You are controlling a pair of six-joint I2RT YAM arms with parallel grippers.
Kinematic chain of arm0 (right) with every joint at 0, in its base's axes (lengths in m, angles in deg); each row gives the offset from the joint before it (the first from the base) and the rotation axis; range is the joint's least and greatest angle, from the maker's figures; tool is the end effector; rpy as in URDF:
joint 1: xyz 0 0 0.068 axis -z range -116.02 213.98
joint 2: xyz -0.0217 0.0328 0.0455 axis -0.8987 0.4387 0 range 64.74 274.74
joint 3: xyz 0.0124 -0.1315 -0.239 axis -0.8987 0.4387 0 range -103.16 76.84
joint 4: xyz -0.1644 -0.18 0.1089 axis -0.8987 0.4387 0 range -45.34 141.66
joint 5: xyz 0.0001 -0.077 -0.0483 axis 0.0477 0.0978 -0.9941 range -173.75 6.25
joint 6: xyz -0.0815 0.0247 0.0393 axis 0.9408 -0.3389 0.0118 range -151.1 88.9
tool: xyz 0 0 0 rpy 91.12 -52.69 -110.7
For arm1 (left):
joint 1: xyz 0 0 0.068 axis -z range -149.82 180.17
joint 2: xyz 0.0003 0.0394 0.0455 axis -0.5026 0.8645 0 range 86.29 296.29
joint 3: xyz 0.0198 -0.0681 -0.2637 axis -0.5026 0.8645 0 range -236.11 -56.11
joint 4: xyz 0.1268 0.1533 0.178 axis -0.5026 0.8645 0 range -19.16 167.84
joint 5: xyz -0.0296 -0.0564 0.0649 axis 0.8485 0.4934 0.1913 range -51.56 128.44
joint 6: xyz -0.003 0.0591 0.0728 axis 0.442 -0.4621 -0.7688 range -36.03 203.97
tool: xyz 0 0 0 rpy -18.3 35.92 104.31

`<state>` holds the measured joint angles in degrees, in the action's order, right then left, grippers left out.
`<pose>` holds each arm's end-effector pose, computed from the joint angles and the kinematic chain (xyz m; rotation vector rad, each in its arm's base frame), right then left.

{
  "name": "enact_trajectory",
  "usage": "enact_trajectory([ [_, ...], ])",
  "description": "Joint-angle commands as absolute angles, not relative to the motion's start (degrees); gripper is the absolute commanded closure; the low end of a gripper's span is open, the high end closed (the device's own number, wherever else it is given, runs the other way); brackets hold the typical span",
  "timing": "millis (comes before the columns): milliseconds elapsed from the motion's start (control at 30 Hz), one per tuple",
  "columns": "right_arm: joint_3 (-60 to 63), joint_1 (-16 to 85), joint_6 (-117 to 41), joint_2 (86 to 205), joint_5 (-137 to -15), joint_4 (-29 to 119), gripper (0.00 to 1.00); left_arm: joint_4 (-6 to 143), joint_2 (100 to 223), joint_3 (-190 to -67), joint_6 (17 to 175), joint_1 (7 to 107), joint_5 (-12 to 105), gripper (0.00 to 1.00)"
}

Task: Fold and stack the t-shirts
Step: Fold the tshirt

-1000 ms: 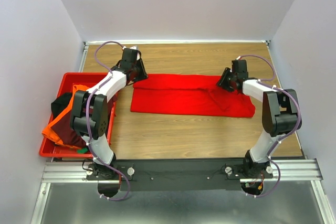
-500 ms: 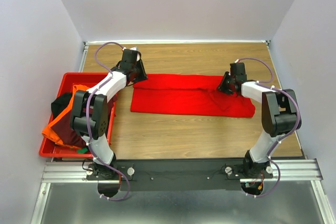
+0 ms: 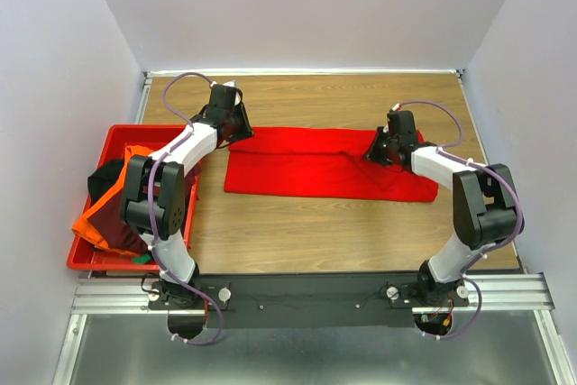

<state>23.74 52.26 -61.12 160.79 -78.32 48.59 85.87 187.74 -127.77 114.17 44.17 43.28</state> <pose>0.3709 0.0851 0.1338 0.3419 2.4092 0.4504 0.4178 -0.1115 0.1884 -0.2963 2.3817 -0.4698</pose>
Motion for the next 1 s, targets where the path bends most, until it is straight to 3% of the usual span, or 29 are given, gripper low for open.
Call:
enact_trajectory([
  [0, 24.8, 50.5, -61.6, 158.2, -77.2, 49.1, 0.84, 84.9, 186.1, -127.0, 113.5, 44.5, 44.2, 0.64],
  [67, 24.7, 50.5, -61.5, 157.8, -80.4, 49.3, 0.83, 84.8, 186.0, -126.9, 113.5, 44.5, 44.2, 0.63],
  [233, 22.2, 50.8, -60.0, 158.5, -91.5, 51.6, 0.69, 84.8, 185.9, -126.8, 113.3, 44.6, 44.2, 0.64],
  [400, 19.8, 52.1, -58.9, 161.2, -93.5, 52.0, 0.61, 84.9, 185.6, -126.5, 113.2, 44.5, 43.9, 0.63],
  [967, 17.2, 52.8, -58.3, 167.8, -91.7, 52.1, 0.6, 84.7, 185.8, -126.3, 113.3, 44.6, 44.2, 0.64],
])
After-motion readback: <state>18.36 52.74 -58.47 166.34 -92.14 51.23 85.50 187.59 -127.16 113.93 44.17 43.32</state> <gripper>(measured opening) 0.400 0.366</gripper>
